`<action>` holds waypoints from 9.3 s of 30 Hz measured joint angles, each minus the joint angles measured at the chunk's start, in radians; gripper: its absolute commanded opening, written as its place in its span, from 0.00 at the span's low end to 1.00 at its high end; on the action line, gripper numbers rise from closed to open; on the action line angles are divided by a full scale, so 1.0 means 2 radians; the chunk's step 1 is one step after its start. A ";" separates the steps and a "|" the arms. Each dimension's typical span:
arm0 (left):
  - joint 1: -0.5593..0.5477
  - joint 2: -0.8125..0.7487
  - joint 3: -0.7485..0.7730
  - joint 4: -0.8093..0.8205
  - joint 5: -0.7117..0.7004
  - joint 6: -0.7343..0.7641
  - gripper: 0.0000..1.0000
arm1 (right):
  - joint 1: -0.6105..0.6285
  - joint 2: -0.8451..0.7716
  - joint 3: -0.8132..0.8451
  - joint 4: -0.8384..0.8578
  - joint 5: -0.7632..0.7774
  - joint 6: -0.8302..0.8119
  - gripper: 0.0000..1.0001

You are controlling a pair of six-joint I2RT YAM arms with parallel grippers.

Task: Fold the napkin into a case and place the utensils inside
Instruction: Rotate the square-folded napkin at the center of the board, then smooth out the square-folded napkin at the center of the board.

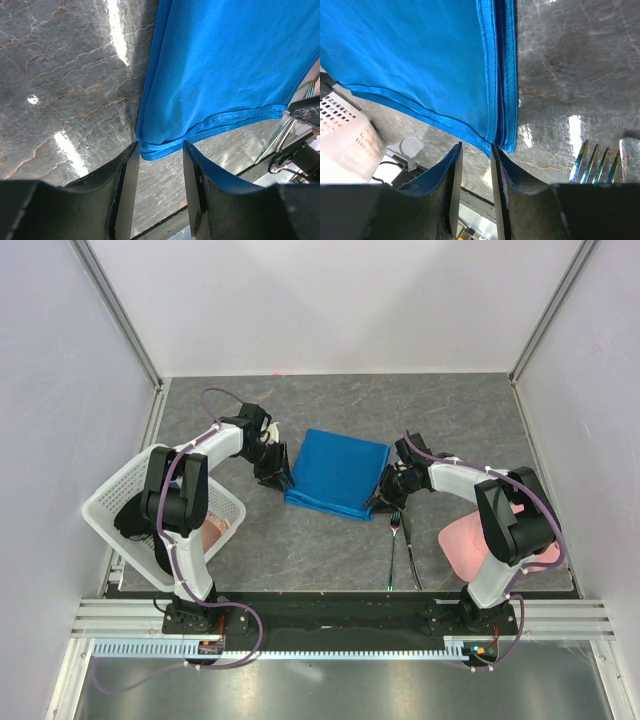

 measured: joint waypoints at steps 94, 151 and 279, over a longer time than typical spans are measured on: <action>-0.007 0.023 0.031 -0.003 -0.005 0.016 0.41 | 0.021 0.003 0.057 -0.054 0.078 -0.041 0.00; -0.014 -0.046 0.072 -0.051 0.084 -0.064 0.09 | -0.020 -0.024 0.158 -0.153 0.078 -0.110 0.00; -0.102 -0.184 -0.160 -0.017 0.054 -0.129 0.10 | -0.033 -0.089 0.081 -0.249 0.042 -0.168 0.00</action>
